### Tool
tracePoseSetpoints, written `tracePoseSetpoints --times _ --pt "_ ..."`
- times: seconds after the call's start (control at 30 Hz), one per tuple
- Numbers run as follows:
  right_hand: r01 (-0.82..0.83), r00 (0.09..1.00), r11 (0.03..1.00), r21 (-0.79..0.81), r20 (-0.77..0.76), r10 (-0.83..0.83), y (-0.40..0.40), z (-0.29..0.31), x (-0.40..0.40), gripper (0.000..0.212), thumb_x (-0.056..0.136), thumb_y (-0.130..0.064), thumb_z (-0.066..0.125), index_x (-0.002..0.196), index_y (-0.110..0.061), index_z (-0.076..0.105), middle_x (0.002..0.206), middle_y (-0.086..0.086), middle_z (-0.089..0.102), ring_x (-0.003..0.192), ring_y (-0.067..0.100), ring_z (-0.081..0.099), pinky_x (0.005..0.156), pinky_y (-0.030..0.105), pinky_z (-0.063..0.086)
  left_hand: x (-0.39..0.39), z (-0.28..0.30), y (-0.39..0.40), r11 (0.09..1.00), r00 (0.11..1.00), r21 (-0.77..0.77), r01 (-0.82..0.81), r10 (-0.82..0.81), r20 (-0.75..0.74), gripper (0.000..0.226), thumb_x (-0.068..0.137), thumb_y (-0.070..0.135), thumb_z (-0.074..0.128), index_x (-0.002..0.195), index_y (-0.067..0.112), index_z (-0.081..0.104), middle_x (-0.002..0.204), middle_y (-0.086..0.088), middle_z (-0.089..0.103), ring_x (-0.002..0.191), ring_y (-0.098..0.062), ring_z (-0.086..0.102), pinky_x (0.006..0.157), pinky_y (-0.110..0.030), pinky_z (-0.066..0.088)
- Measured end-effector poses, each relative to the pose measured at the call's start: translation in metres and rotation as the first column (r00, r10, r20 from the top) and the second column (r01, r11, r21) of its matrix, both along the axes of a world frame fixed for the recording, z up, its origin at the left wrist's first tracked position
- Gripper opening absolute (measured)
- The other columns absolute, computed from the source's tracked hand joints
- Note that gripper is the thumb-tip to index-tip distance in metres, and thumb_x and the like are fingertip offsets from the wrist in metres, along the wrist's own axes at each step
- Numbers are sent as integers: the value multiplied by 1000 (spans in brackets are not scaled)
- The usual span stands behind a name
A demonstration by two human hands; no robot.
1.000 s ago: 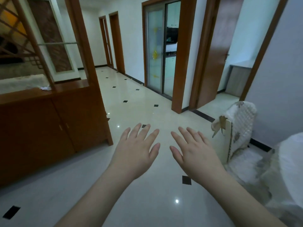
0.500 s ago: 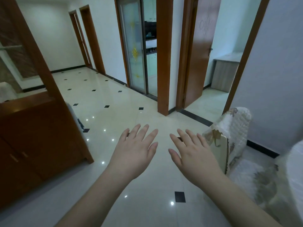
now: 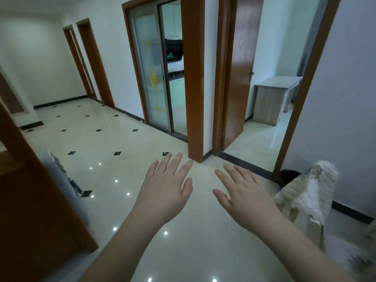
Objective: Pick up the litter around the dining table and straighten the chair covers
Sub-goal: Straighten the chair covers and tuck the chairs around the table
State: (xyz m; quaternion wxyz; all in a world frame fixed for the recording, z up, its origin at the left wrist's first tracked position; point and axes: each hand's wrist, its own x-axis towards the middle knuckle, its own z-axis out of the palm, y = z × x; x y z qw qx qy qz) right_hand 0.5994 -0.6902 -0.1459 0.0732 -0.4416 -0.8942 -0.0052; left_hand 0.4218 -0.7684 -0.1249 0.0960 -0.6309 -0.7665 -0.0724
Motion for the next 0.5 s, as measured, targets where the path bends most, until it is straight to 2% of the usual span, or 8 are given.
tracePoseSetpoints --times 0.1,0.3,0.43,0.5 --pt "18 999 1000 11 -29 -18 45 15 -16 59 97 -58 19 150 -35 12 160 -5 13 147 17 8 117 36 4 -25 12 57 999 999 -6 36 -35 20 53 99 48 13 151 39 7 162 8 2 148 -14 -4 120 -41 2" --pt "135 990 990 47 -46 -133 139 30 -11 58 98 -55 19 151 -33 13 160 -5 12 147 18 8 119 38 7 -29 2 170 985 984 8 174 -174 34 52 99 49 16 150 42 7 161 10 6 148 -14 0 118 -39 -1" --pt "223 971 974 41 -95 -218 211 25 6 57 98 -56 19 150 -35 12 161 -5 10 147 17 6 118 37 4 -21 -1 255 961 960 18 277 -278 39 51 100 50 18 150 42 11 160 13 8 147 -10 0 113 -33 -5" --pt "246 963 968 46 -120 -240 248 21 19 56 98 -56 19 150 -35 12 161 -6 10 147 17 6 118 37 3 -11 -1 300 952 951 24 306 -307 30 51 100 50 18 150 42 12 161 14 6 147 -9 -2 114 -34 -4"
